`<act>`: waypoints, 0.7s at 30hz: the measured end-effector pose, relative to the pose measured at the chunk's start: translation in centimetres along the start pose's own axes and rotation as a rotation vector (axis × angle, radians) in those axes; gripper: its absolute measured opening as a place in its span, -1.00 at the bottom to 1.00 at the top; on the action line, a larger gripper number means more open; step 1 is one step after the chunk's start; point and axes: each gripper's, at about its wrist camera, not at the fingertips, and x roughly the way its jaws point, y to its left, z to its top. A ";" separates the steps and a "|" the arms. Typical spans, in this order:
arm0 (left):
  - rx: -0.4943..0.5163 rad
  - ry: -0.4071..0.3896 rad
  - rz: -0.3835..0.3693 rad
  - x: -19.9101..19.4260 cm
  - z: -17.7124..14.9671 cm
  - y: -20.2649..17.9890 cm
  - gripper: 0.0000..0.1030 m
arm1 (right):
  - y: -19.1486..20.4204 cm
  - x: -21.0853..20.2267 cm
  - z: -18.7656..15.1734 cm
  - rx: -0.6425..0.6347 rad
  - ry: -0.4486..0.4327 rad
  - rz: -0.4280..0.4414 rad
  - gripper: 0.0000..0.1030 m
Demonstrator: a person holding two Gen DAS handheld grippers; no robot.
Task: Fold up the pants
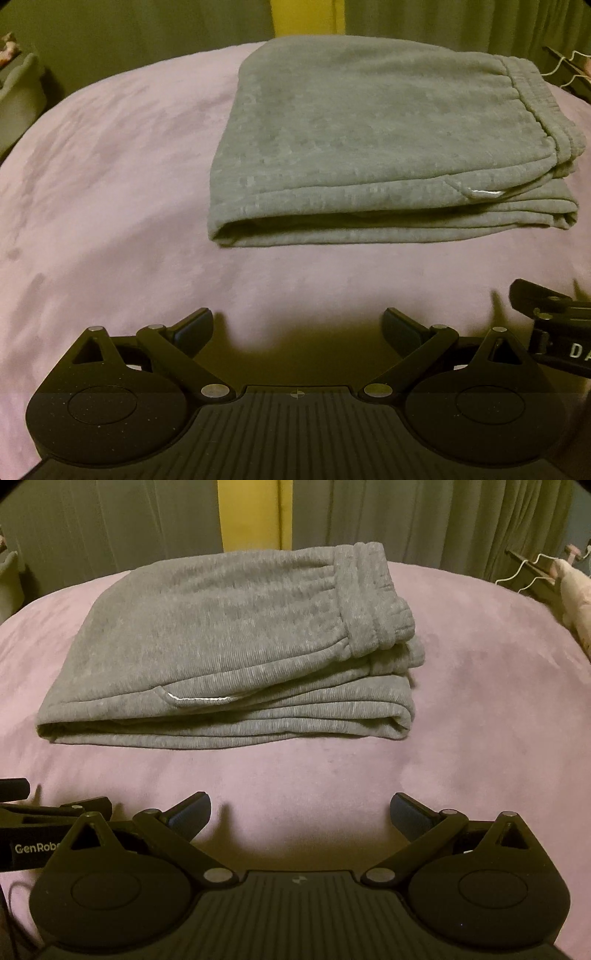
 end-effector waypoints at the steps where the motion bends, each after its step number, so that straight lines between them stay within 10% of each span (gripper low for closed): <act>1: -0.001 0.002 0.001 0.0 0.0 0.0 0.96 | 0.0 -0.1 0.0 0.000 -0.004 -0.001 1.00; 21: -0.031 0.023 -0.007 0.9 0.4 0.6 0.96 | -0.5 0.0 0.2 0.032 0.017 0.003 1.00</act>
